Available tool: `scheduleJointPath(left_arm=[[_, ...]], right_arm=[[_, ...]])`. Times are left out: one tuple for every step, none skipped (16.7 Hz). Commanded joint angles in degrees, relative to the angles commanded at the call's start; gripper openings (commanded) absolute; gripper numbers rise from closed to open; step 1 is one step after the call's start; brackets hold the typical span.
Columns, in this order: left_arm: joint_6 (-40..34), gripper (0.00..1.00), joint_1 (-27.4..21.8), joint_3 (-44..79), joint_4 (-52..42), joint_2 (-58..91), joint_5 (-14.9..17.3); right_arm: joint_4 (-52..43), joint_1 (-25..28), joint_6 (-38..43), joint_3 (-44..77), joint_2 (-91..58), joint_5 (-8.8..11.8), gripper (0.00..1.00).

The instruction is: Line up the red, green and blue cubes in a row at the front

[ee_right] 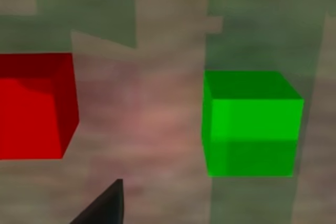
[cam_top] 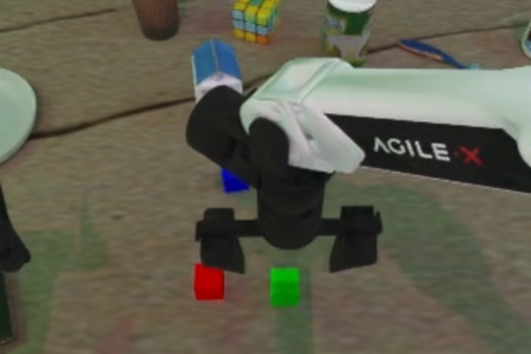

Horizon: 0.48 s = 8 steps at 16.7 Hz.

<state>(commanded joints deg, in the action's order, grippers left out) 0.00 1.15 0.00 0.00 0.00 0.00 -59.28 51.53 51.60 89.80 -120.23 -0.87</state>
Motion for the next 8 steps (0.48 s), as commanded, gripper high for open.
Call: scheduleJointPath(left_arm=[[0.0,1.0,0.0,0.0,0.0,0.0,0.0],[0.0,1.0,0.0,0.0,0.0,0.0,0.0],[0.0,1.0,0.0,0.0,0.0,0.0,0.0],[0.0,1.0,0.0,0.0,0.0,0.0,0.0],[0.0,1.0,0.0,0.0,0.0,0.0,0.0],[0.0,1.0,0.0,0.0,0.0,0.0,0.0],[0.01,1.0,0.0,0.0,-0.01,0.01,0.0],[0.01,1.0,0.0,0.0,-0.01,0.01,0.0]], right_arm=[[-1.99,0.09,-0.02,1.25,0.79,0.02,1.0],[-3.39,0.15,-0.07,2.23,1.51,0.02,1.0],[-4.19,0.15,-0.14,2.8,2.04,0.01,1.0],[-4.38,0.15,-0.16,2.94,2.18,0.0,1.0],[-4.38,0.15,-0.16,2.94,2.18,0.0,1.0],[-4.38,0.15,-0.16,2.94,2.18,0.0,1.0],[-4.24,-0.15,-0.15,2.81,1.98,0.0,1.0],[-4.24,-0.15,-0.15,2.81,1.98,0.0,1.0]])
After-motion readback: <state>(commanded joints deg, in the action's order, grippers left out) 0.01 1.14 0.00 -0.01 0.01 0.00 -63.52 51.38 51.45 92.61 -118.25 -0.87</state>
